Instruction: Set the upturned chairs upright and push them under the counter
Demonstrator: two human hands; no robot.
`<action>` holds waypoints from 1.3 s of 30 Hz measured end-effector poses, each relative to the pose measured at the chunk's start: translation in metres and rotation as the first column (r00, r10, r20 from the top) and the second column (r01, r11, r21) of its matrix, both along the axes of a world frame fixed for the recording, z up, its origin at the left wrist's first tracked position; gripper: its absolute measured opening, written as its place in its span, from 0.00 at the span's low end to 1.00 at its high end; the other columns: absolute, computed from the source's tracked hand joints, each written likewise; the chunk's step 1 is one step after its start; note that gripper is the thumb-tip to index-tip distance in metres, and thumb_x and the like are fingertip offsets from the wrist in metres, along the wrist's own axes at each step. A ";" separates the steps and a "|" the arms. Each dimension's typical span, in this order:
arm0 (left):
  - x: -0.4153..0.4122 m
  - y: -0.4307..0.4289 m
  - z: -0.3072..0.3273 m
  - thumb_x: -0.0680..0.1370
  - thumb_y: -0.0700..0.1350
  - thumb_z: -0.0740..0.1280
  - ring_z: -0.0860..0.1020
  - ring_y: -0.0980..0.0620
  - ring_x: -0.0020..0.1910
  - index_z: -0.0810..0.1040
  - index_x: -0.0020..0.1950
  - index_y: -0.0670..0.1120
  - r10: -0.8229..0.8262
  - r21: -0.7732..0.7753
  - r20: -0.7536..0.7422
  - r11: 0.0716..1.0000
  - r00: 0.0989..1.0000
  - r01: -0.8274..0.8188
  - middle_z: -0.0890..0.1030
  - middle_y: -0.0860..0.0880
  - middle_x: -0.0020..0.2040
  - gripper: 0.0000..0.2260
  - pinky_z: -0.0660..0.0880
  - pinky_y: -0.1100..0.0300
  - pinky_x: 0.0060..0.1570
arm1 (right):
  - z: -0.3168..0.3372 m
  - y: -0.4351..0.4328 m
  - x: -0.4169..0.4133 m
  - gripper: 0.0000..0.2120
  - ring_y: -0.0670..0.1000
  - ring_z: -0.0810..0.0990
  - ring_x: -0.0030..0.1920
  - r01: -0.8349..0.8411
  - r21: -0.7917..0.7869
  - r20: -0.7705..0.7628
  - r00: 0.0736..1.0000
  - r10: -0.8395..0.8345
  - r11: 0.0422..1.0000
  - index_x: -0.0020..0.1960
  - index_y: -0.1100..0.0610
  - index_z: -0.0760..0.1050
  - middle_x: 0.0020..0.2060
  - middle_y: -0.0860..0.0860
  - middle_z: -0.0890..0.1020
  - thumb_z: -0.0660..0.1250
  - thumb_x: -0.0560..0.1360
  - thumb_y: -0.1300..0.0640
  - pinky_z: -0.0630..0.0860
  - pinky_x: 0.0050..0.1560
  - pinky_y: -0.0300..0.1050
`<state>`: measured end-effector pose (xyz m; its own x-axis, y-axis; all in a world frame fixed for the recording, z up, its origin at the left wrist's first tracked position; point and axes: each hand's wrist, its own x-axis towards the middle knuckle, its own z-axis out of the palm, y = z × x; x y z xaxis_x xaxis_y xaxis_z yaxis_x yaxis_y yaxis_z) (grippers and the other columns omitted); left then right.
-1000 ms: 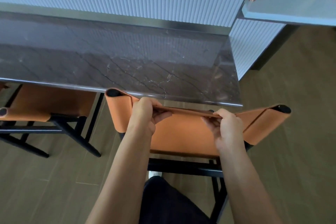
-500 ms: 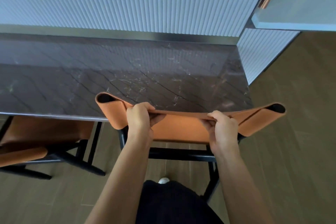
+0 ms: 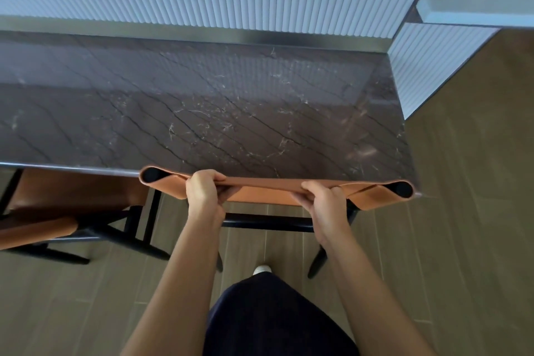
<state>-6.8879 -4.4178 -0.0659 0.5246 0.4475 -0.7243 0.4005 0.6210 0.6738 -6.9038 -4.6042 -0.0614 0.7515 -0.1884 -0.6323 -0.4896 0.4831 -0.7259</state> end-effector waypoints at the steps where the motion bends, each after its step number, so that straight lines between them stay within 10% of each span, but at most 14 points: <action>1: 0.001 0.000 0.001 0.72 0.30 0.59 0.79 0.45 0.33 0.71 0.47 0.36 0.001 -0.002 -0.001 1.000 1.000 -0.001 0.74 0.42 0.38 0.06 0.79 0.57 0.29 | 0.001 0.000 0.002 0.08 0.56 0.86 0.44 0.004 0.025 -0.012 1.000 -0.004 1.000 0.53 0.68 0.72 0.46 0.64 0.80 0.66 0.74 0.70 0.83 0.49 0.50; 20: -0.064 0.001 -0.009 0.74 0.28 0.55 0.80 0.35 0.42 0.70 0.42 0.37 -0.031 -0.085 -0.058 0.996 0.998 0.027 0.76 0.36 0.43 0.07 0.80 0.48 0.26 | -0.005 -0.014 -0.053 0.07 0.58 0.85 0.48 -0.144 0.121 -0.167 0.973 0.163 0.982 0.50 0.64 0.71 0.52 0.64 0.79 0.65 0.75 0.71 0.84 0.39 0.48; 30: -0.098 -0.003 -0.012 0.74 0.27 0.54 0.78 0.34 0.42 0.70 0.42 0.36 -0.040 -0.151 -0.115 0.988 0.993 0.022 0.76 0.36 0.44 0.09 0.80 0.41 0.48 | -0.017 -0.004 -0.075 0.05 0.57 0.84 0.40 0.006 0.069 -0.353 0.936 0.019 0.998 0.49 0.65 0.72 0.44 0.64 0.81 0.65 0.74 0.71 0.83 0.35 0.45; 39: -0.138 0.007 -0.032 0.73 0.27 0.54 0.80 0.32 0.49 0.71 0.56 0.34 -0.108 -0.191 -0.183 0.979 0.977 0.072 0.78 0.34 0.54 0.14 0.80 0.46 0.28 | -0.031 0.005 -0.111 0.08 0.58 0.82 0.43 0.039 0.045 -0.420 0.907 -0.016 0.998 0.50 0.64 0.71 0.45 0.62 0.78 0.66 0.72 0.71 0.82 0.30 0.44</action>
